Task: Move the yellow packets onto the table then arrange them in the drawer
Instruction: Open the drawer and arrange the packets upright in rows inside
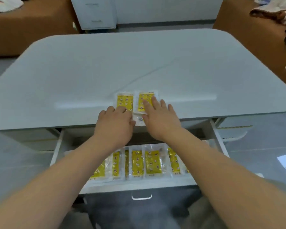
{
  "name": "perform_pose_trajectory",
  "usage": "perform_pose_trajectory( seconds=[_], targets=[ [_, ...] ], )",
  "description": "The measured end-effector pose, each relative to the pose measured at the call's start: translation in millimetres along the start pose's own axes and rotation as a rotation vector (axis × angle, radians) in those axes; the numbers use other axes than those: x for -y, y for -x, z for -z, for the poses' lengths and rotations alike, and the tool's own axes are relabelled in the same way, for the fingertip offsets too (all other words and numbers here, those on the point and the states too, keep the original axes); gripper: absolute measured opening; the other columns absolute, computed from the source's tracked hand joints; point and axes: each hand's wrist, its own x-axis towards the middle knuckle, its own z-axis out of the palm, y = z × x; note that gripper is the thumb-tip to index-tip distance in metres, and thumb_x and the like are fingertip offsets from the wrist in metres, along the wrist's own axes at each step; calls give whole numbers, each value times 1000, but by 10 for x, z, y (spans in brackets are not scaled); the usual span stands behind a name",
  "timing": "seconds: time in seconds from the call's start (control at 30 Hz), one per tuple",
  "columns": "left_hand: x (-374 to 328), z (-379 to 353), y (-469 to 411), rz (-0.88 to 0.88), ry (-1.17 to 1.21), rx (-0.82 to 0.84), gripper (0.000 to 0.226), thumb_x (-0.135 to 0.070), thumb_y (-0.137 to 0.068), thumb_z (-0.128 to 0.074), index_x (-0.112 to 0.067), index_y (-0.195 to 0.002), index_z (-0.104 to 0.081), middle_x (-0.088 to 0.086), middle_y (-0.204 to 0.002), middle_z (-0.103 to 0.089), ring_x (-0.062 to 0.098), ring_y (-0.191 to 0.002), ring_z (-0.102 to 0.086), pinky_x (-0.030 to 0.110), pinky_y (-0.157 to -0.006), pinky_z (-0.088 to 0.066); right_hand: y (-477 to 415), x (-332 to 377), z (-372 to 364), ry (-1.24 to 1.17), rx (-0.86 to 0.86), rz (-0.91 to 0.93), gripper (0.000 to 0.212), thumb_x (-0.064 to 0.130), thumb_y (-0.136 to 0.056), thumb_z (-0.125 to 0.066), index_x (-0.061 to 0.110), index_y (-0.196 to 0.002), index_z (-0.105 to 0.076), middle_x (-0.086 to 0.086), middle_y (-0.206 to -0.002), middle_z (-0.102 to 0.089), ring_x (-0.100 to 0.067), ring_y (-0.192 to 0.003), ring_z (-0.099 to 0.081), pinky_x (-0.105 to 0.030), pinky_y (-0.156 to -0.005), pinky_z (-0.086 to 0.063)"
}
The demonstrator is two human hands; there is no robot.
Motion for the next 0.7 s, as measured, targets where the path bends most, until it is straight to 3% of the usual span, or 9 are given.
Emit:
perform_pose_trajectory(
  seconds=[0.1,0.2,0.3,0.4,0.47,0.57,0.63,0.7],
  targets=[
    [213,4,118,41,48,-46,34,-44,-103,-40,-24,-118,-64,0,-119,-61,27,-111,-53,41,-89,-42,38,113,-33,15,-79,40,58,42,-108,-33,26,-161,-17,-8,-168,-19,-39,-152,-20,-53,-124,-19],
    [329,23,38,98,158,-109,28,-39,-102,-48,-22,-120,-61,2,-115,-63,26,-109,-54,39,-86,-42,70,161,-1,60,-156,44,52,42,-103,-44,24,-151,-37,-4,-150,-49,-36,-139,-41,-52,-117,-29],
    [440,-3,-64,141,231,-104,39,-37,-99,-55,-20,-134,-54,4,-132,-56,28,-119,-51,42,-94,-43,77,207,68,66,-156,59,47,52,-97,-38,27,-132,-58,1,-134,-60,-32,-132,-46,-54,-114,-33],
    [560,-36,-114,199,314,20,59,-46,-97,-58,-18,-146,-43,4,-148,-46,30,-134,-42,46,-105,-39,41,212,160,-42,-214,47,56,59,-97,-27,27,-112,-71,3,-116,-65,-23,-117,-54,-47,-101,-44],
    [603,-25,-128,235,376,102,64,-51,-95,-59,-16,-146,-42,6,-148,-46,31,-136,-42,48,-108,-40,-40,154,169,-98,-242,42,51,57,-101,-34,27,-127,-66,0,-133,-59,-23,-127,-51,-47,-105,-42],
    [633,2,-142,256,447,136,63,-52,-92,-64,-16,-141,-47,6,-140,-54,30,-130,-49,48,-105,-44,-171,79,132,-153,-96,53,67,57,-99,-46,25,-157,-32,-3,-165,-28,-27,-153,-21,-52,-121,-25],
    [639,19,-152,255,442,113,68,-53,-88,-68,-18,-142,-47,6,-140,-54,30,-129,-49,47,-105,-43,-260,75,117,-171,-7,50,76,57,-97,-48,26,-161,-20,-1,-168,-19,-28,-156,-10,-56,-123,-16],
    [643,33,-159,259,434,81,78,-54,-84,-73,-20,-147,-43,8,-141,-50,30,-132,-44,45,-107,-41,-345,82,136,-195,7,37,81,56,-92,-53,27,-160,-21,0,-165,-28,-28,-155,-14,-58,-122,-16]
  ],
)
